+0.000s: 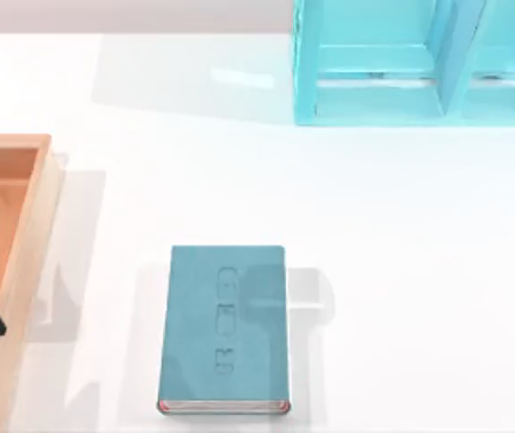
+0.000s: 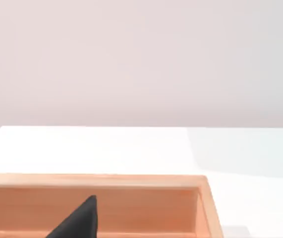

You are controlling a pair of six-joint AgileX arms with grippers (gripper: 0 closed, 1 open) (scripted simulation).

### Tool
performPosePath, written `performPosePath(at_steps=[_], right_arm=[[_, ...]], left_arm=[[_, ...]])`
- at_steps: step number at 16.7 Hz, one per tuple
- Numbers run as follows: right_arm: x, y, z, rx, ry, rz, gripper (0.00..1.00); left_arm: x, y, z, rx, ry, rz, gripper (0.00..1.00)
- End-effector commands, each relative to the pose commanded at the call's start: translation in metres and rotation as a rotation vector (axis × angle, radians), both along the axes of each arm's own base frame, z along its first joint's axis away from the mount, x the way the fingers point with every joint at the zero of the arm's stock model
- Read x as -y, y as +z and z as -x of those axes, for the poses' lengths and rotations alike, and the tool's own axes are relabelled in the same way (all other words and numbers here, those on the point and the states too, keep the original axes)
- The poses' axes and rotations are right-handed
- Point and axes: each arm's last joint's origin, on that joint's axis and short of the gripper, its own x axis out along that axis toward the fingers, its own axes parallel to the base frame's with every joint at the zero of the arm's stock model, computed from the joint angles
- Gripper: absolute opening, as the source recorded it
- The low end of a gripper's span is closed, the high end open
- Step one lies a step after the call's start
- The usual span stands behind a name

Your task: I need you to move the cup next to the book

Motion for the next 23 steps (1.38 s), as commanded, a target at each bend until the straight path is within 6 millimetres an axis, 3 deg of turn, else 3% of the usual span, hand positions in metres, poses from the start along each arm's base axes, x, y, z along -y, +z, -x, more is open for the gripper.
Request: performPosePath(at_steps=[4,9,22,23], right_arm=[[-0.005,-0.033,0.003,-0.004,0.0,-0.008,1.0],[-0.005,-0.036,0.003,-0.005,0.0,-0.01,1.0],[-0.005,-0.036,0.003,-0.005,0.0,-0.01,0.02],[-0.005,-0.036,0.003,-0.005,0.0,-0.01,0.0]], left_arm=[[0.0,0.0,0.0,0.0,0.0,0.0,1.0],[0.0,0.0,0.0,0.0,0.0,0.0,1.0],[0.0,0.0,0.0,0.0,0.0,0.0,1.0],[0.0,0.0,0.0,0.0,0.0,0.0,1.0]])
